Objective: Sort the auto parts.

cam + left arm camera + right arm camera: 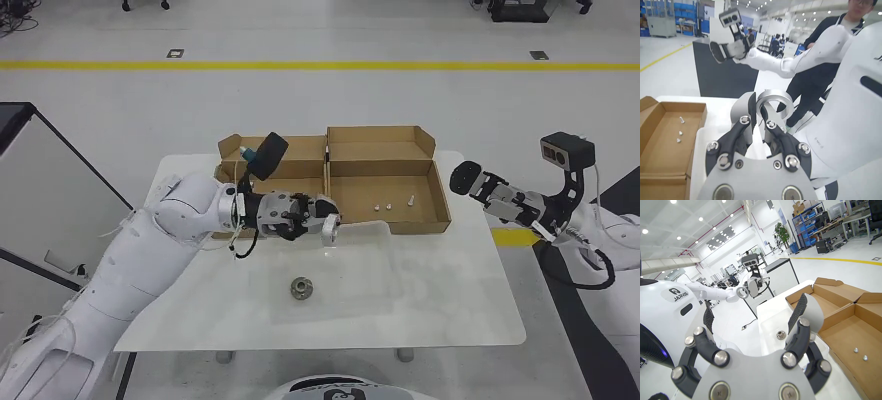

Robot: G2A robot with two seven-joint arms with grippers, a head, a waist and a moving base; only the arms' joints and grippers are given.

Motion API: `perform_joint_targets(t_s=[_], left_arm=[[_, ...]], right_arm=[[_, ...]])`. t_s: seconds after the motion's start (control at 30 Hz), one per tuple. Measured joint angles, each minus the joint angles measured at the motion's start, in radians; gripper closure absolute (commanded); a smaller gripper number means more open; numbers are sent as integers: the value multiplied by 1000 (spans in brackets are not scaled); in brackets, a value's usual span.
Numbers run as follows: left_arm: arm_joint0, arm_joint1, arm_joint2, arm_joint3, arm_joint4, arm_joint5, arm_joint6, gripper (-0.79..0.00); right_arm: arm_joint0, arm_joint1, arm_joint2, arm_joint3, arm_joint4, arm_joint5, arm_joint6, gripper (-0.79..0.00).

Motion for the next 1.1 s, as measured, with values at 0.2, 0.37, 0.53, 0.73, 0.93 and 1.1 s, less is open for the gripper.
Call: perform_joint_targets(t_s=[0.2, 0.37, 0.53, 0.73, 0.93, 1.1], left_arm=[[24, 3, -57, -50, -161, 0, 10, 0], [58, -6, -117, -108, -343, 0, -54, 0], [114, -30, -189, -196, -527, 0, -63, 0], [170, -62, -267, -259, -605, 0, -63, 0], [184, -70, -284, -274, -602, 0, -63, 0], [184, -70, -284, -274, -602, 0, -63, 0]], right_arm=[[0, 0, 0, 0, 0, 0, 0, -785], [0, 0, 0, 0, 0, 0, 0, -785], [0, 0, 0, 0, 0, 0, 0, -785], [0, 0, 0, 0, 0, 0, 0, -785], [0, 0, 0, 0, 0, 0, 0, -785], [0, 0, 0, 0, 0, 0, 0, -785]])
